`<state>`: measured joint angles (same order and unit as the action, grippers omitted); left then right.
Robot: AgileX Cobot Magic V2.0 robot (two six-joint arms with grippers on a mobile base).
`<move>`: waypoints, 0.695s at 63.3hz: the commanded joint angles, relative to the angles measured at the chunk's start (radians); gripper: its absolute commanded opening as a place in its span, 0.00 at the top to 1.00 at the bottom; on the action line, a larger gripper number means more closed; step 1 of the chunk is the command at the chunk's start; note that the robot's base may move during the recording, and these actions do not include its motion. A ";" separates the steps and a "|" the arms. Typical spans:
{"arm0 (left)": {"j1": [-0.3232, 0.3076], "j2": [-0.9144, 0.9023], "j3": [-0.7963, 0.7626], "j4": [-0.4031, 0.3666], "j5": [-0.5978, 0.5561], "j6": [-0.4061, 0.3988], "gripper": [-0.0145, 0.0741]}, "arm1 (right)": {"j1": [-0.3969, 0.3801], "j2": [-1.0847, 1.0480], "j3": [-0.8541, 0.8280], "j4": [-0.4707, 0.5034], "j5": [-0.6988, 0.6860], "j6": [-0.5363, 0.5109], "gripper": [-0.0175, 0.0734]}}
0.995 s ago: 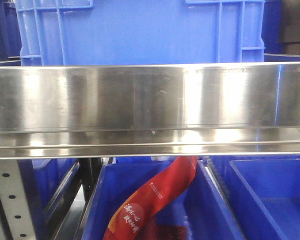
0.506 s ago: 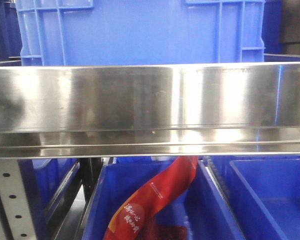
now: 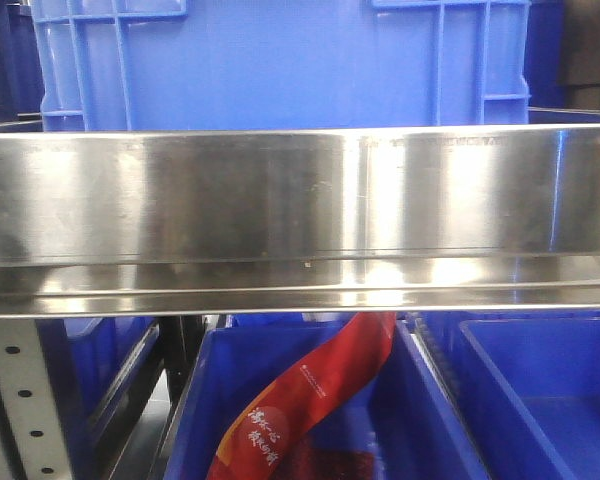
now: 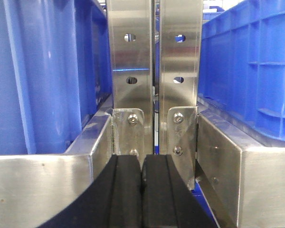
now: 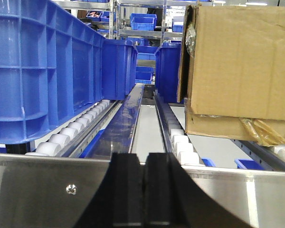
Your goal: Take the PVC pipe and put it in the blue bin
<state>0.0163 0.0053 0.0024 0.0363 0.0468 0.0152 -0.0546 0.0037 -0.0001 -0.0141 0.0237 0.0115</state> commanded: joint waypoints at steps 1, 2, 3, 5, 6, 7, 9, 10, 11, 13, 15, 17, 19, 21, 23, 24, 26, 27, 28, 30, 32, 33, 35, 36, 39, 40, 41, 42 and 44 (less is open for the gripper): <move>0.002 -0.005 -0.002 -0.021 -0.025 -0.001 0.96 | -0.003 -0.004 0.000 0.001 -0.014 -0.003 0.99; 0.002 -0.005 -0.002 -0.025 -0.027 -0.001 0.96 | -0.003 -0.004 0.000 0.001 -0.014 -0.003 0.99; 0.002 -0.005 -0.002 -0.024 -0.032 -0.001 0.96 | -0.003 -0.004 0.000 0.001 -0.014 -0.003 0.99; 0.002 -0.005 -0.002 -0.024 -0.038 -0.001 0.96 | -0.003 -0.004 0.000 0.001 -0.014 -0.003 0.99; 0.002 -0.005 -0.002 -0.024 -0.041 -0.001 0.96 | -0.003 -0.004 0.000 0.001 -0.014 -0.003 0.99; 0.002 -0.005 -0.002 -0.024 -0.041 -0.001 0.96 | -0.003 -0.004 0.000 0.001 -0.014 -0.003 0.99; 0.002 -0.005 -0.002 -0.024 -0.041 -0.001 0.96 | -0.003 -0.004 0.000 0.001 -0.014 -0.003 0.99; 0.002 -0.005 -0.002 -0.024 -0.053 -0.001 0.96 | -0.003 -0.004 0.000 0.001 -0.014 -0.003 0.99; 0.002 -0.005 -0.002 -0.024 -0.057 -0.001 0.96 | -0.003 -0.004 0.000 0.001 -0.014 -0.003 0.99; 0.002 -0.005 -0.002 -0.024 -0.067 -0.001 0.96 | -0.003 -0.004 0.000 0.001 -0.014 -0.003 0.99; 0.002 -0.005 -0.002 -0.024 -0.072 -0.001 0.96 | -0.003 -0.004 0.000 0.001 -0.014 -0.003 0.99; 0.002 -0.005 -0.002 -0.024 -0.074 -0.001 0.96 | -0.003 -0.004 0.000 0.001 -0.014 -0.003 0.99; 0.002 -0.005 -0.002 -0.024 -0.074 -0.001 0.96 | -0.003 -0.004 0.000 0.001 -0.014 -0.003 0.99; 0.002 -0.005 -0.002 -0.024 -0.074 -0.001 0.96 | -0.003 -0.004 0.000 0.001 -0.014 -0.003 0.99; 0.002 -0.005 -0.002 -0.024 -0.074 -0.001 0.96 | -0.003 -0.004 0.000 0.001 -0.014 -0.003 0.99; 0.002 -0.005 -0.002 -0.024 -0.074 -0.001 0.96 | -0.003 -0.004 0.000 0.001 -0.014 -0.003 0.99; 0.002 -0.005 -0.002 -0.024 -0.074 -0.001 0.96 | -0.003 -0.004 0.000 0.001 -0.014 -0.003 0.99; 0.002 -0.005 -0.002 -0.024 -0.074 -0.001 0.96 | -0.003 -0.004 0.000 0.001 -0.014 -0.003 0.99; 0.002 -0.005 -0.002 -0.024 -0.074 -0.001 0.96 | -0.003 -0.004 0.000 0.001 -0.014 -0.003 0.99; 0.002 -0.005 -0.002 -0.024 -0.074 -0.001 0.96 | -0.003 -0.004 0.000 0.001 -0.014 -0.003 0.99; 0.002 -0.005 -0.002 -0.024 -0.074 -0.001 0.96 | -0.003 -0.004 0.000 0.001 -0.014 -0.003 0.99; 0.002 -0.005 -0.002 -0.024 -0.074 -0.001 0.96 | -0.003 -0.004 0.000 0.001 -0.014 -0.003 0.99; 0.002 -0.005 -0.002 -0.024 -0.074 -0.001 0.96 | -0.003 -0.004 0.000 0.001 -0.014 -0.003 0.99; 0.002 -0.005 -0.002 -0.024 -0.074 -0.001 0.96 | -0.003 -0.004 0.000 0.001 -0.014 -0.003 0.99; 0.002 -0.005 -0.002 -0.024 -0.074 -0.001 0.96 | -0.003 -0.004 0.000 0.001 -0.014 -0.003 0.99; 0.002 -0.005 -0.002 -0.024 -0.074 -0.001 0.96 | -0.003 -0.004 0.000 0.001 -0.014 -0.003 0.99; 0.002 -0.005 -0.002 -0.024 -0.074 -0.001 0.96 | -0.003 -0.004 0.000 0.001 -0.014 -0.003 0.99; 0.002 -0.005 -0.002 -0.024 -0.074 -0.001 0.96 | -0.003 -0.004 0.000 0.001 -0.014 -0.003 0.99; 0.002 -0.005 -0.002 -0.024 -0.074 -0.001 0.96 | -0.003 -0.004 0.000 0.001 -0.014 -0.003 0.99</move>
<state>0.0163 0.0053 0.0024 0.0197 -0.0054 0.0152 -0.0546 0.0037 -0.0001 -0.0141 0.0237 0.0115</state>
